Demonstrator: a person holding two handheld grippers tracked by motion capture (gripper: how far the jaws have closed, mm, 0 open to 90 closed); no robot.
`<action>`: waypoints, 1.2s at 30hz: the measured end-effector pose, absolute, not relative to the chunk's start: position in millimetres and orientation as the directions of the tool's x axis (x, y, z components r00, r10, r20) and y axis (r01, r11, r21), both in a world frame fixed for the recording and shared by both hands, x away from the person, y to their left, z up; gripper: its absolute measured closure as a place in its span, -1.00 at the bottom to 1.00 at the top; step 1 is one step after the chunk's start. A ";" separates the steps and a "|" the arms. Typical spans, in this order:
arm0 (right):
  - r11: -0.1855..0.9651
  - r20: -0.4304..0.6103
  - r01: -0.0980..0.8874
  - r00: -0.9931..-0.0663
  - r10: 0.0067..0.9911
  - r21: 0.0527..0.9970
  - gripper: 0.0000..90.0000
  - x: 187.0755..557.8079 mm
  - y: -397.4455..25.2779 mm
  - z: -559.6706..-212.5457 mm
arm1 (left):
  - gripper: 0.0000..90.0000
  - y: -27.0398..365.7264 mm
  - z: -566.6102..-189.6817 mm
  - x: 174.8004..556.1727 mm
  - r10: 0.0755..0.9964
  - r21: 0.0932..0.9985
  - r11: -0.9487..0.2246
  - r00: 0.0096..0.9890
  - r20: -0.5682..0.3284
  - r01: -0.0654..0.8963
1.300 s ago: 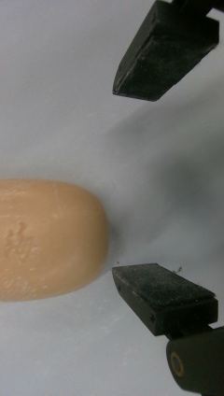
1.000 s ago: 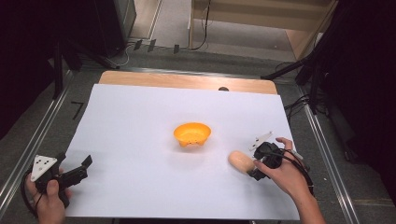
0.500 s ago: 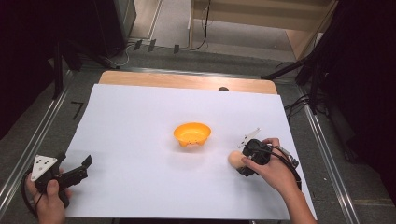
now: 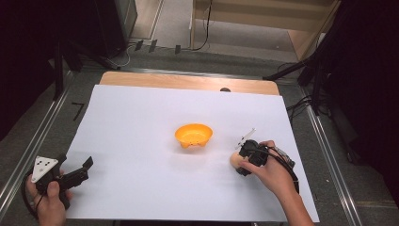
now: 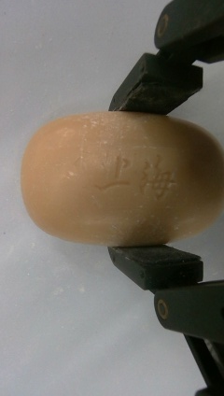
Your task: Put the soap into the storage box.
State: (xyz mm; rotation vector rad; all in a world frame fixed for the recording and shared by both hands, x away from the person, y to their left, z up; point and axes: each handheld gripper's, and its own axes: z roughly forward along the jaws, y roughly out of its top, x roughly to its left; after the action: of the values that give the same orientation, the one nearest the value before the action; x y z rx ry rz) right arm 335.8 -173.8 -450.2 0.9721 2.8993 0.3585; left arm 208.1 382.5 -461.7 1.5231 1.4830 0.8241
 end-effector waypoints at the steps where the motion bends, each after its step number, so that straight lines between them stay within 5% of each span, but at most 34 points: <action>1: 0.776 0.013 0.584 -0.801 0.599 0.237 -0.26 335.6 -173.3 -449.9 | -0.84 382.6 -461.7 208.0 0.992 0.895 0.048 0.086 -0.095 0.443; 36: 0.907 -0.066 0.274 -0.949 0.310 0.320 -0.26 378.3 -111.0 -380.6 | -0.84 383.3 -461.7 208.1 0.991 0.895 0.054 0.087 -0.103 0.443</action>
State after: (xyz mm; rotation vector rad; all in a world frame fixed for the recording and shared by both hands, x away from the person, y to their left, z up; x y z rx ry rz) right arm 378.3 -111.0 -380.6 0.4539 2.9548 0.4704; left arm 208.1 383.3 -461.7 1.5175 1.4829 0.8162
